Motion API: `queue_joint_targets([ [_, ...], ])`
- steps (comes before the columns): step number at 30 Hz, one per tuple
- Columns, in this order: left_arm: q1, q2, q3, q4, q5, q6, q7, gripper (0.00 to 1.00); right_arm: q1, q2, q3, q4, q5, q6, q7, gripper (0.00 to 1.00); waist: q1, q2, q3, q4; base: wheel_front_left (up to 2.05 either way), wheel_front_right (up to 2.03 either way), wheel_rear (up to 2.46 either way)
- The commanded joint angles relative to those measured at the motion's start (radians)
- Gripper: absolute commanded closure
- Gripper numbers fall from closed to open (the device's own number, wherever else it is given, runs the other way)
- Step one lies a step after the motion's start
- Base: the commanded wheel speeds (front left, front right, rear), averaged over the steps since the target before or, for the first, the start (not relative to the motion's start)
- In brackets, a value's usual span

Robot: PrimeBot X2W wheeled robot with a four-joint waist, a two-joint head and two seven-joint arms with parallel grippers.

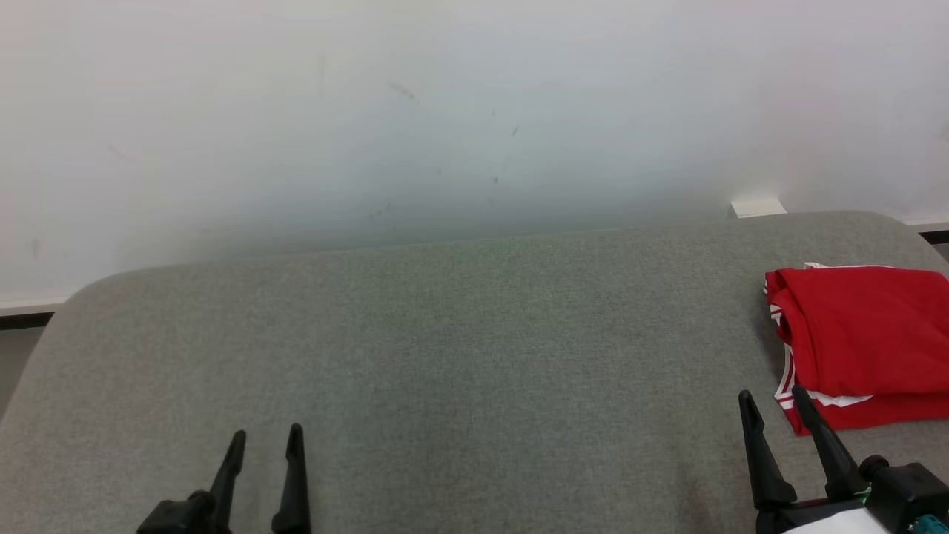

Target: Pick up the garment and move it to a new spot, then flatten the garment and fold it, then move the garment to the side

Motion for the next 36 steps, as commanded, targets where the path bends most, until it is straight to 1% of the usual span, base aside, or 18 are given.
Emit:
queue_joint_targets([
  [1, -0.003, 0.003, 0.001, 0.006, -0.01, -0.005, 0.0, 0.0, -0.008, 0.0, -0.003, 0.004, 0.007, -0.002, -0.002, 0.0, 0.0, 0.0, 0.0, 0.0, 0.0, 0.0, 0.0],
  [2, 0.0, 0.0, -0.001, 0.004, -0.001, -0.005, 0.0, 1.0, 0.0, 0.003, -0.001, 0.001, 0.002, 0.0, 0.0, 1.0, 0.0, 0.0, 0.0, 0.0, 0.0, 0.0, 0.0],
  [6, 0.016, -0.005, -0.006, 0.04, -0.005, -0.005, 0.003, 1.0, 0.03, 0.011, 0.005, 0.032, 0.006, 0.0, 0.004, 1.0, 0.0, 0.0, 0.0, 0.0, 0.0, 0.0, 0.0],
  [11, 0.001, -0.005, 0.01, 0.047, -0.101, -0.011, 0.034, 1.0, 0.026, 0.015, -0.013, 0.03, 0.092, 0.0, 0.029, 1.0, 0.0, 0.0, 0.002, 0.005, 0.0, 0.0, 0.0],
  [12, 0.001, -0.005, 0.01, 0.047, -0.101, -0.011, 0.034, 1.0, 0.026, 0.015, -0.013, 0.03, 0.092, 0.0, 0.029, 1.0, 0.0, 0.0, 0.002, 0.005, 0.0, 0.0, 0.0],
  [14, -0.003, -0.005, 0.014, 0.046, -0.157, -0.015, 0.048, 1.0, 0.023, 0.018, -0.023, 0.028, 0.142, 0.0, 0.043, 1.0, 0.0, 0.0, 0.003, 0.008, 0.0, 0.0, 0.0],
  [15, -0.003, -0.005, 0.014, 0.046, -0.157, -0.015, 0.048, 1.0, 0.023, 0.018, -0.023, 0.028, 0.142, 0.0, 0.043, 1.0, 0.0, 0.0, 0.003, 0.008, 0.0, 0.0, 0.0],
  [16, -0.006, -0.004, 0.017, 0.045, -0.194, -0.018, 0.057, 1.0, 0.022, 0.019, -0.03, 0.027, 0.174, 0.0, 0.053, 1.0, 0.0, 0.0, 0.004, 0.01, 0.0, 0.0, 0.0],
  [17, -0.006, -0.004, 0.017, 0.045, -0.194, -0.018, 0.057, 1.0, 0.022, 0.019, -0.03, 0.027, 0.174, 0.0, 0.053, 1.0, 0.0, 0.0, 0.004, 0.01, 0.0, 0.0, 0.0],
  [36, -0.033, -0.002, 0.046, 0.043, -0.499, -0.039, 0.136, 1.0, 0.006, 0.033, -0.088, 0.02, 0.442, 0.0, 0.133, 1.0, 0.0, 0.0, 0.01, 0.028, 0.0, 0.0, 0.0],
])
